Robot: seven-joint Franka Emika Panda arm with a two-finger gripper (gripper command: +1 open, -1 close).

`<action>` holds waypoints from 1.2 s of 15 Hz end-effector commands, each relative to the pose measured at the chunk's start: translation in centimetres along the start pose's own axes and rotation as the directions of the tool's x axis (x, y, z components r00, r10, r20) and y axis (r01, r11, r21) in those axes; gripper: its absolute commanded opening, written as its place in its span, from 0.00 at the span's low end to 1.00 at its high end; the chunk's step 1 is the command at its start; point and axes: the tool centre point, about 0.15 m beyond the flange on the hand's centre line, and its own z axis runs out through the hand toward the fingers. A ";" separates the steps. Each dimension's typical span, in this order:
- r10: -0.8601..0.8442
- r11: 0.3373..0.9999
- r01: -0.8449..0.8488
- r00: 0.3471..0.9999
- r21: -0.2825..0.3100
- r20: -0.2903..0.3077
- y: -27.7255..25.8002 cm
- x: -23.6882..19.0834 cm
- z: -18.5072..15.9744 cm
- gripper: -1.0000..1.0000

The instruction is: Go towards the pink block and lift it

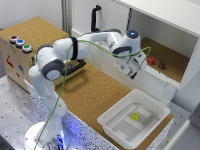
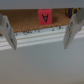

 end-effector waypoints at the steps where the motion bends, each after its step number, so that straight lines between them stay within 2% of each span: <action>1: -0.049 0.999 0.049 0.999 0.017 0.008 -0.1 6.1 0.8 1.00; 4: -0.036 0.999 0.037 0.997 0.007 -0.074 -0.4 7.0 1.0 1.00; 8: -0.035 0.996 0.020 0.985 -0.090 -0.168 -0.9 7.9 3.1 1.00; 11: -0.018 0.997 0.006 0.984 -0.071 -0.177 0.0 8.8 4.6 1.00; 14: -0.023 0.995 -0.002 0.968 -0.100 -0.249 0.1 9.2 5.6 1.00; 16: -0.029 0.995 0.004 0.970 -0.104 -0.243 0.0 9.9 5.9 1.00; 18: -0.026 0.997 0.008 0.970 -0.076 -0.240 0.2 10.4 6.1 1.00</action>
